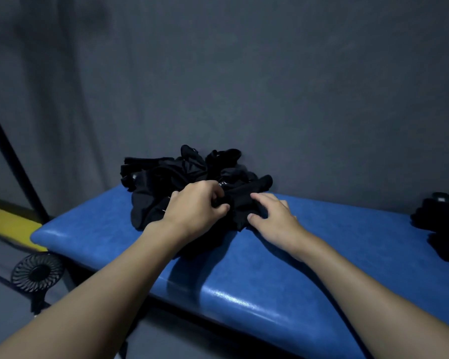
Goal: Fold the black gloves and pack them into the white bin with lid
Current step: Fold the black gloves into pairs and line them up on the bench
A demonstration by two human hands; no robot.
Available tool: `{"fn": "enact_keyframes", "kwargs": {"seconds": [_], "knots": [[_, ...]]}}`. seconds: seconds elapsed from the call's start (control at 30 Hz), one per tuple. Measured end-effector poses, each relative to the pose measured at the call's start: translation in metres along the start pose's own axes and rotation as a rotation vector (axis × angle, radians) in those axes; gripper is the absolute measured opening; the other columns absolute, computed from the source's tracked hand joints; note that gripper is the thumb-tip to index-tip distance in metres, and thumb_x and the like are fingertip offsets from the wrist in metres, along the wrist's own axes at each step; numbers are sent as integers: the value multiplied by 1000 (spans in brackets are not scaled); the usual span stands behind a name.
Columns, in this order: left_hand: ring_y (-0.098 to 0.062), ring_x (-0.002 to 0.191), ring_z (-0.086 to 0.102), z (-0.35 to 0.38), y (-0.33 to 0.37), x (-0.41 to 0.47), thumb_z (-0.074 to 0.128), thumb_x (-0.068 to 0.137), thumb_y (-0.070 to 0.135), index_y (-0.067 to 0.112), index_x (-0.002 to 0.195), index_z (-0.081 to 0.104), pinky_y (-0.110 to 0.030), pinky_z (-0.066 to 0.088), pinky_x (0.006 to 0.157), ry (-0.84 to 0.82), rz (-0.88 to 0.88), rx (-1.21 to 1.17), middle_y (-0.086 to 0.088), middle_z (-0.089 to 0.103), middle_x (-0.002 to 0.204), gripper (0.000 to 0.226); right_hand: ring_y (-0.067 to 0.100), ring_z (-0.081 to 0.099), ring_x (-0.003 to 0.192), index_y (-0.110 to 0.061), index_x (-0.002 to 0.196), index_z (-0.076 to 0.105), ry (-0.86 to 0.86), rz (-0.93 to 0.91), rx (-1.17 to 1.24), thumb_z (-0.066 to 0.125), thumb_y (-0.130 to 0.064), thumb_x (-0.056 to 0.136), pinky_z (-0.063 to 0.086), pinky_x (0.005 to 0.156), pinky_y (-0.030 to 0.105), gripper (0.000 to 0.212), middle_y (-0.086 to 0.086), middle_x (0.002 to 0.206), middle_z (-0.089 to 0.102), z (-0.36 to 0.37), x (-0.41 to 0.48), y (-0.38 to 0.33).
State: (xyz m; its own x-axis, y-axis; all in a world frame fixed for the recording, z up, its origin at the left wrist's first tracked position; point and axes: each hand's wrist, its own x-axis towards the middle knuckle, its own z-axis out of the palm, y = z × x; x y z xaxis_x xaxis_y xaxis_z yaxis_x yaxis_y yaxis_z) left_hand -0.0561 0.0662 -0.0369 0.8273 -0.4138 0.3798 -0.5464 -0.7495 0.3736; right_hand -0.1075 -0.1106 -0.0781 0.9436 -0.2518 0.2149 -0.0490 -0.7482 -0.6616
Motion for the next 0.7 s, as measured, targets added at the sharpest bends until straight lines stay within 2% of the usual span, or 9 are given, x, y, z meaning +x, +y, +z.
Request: {"fn": "enact_keyframes", "kwargs": {"seconds": [0.2,0.33,0.47,0.53,0.6,0.7], "knots": [[-19,107,58,4,4,6,68,85,39,26,109,64,-46,48,92,46,30,-6,5,61,108,27,9,30,136,-26,146,41,43,-93,131,53,-18,95,28,115,44,53,-22,147,36,-2,2,4],[-24,114,53,4,8,11,72,81,41,28,123,58,-49,45,96,45,64,-24,2,55,119,46,11,43,133,-12,141,50,171,-213,304,50,3,91,32,114,23,52,-8,143,45,-17,0,-8],[-20,121,50,2,20,13,75,78,40,33,134,45,-50,41,101,-18,154,-64,6,54,125,64,10,52,124,-11,138,52,241,-248,426,48,11,90,40,107,21,53,-9,136,49,-37,-9,-16],[-18,115,54,2,26,14,75,76,37,37,130,46,-50,43,100,-1,206,-110,9,58,120,60,12,56,116,-12,138,53,253,-230,458,48,12,88,45,100,20,55,-11,133,50,-47,-16,-15],[-14,104,60,3,32,15,73,75,35,37,120,54,-44,48,95,49,254,-238,13,63,107,49,17,57,114,-14,138,53,256,-201,484,52,9,87,48,99,27,56,-12,132,50,-58,-24,-12],[-7,87,62,3,47,14,77,81,24,27,111,65,-23,49,82,70,321,-394,17,64,87,32,15,55,118,-16,139,51,231,-157,484,62,-3,88,46,104,34,54,-13,135,49,-75,-38,-4]]}}
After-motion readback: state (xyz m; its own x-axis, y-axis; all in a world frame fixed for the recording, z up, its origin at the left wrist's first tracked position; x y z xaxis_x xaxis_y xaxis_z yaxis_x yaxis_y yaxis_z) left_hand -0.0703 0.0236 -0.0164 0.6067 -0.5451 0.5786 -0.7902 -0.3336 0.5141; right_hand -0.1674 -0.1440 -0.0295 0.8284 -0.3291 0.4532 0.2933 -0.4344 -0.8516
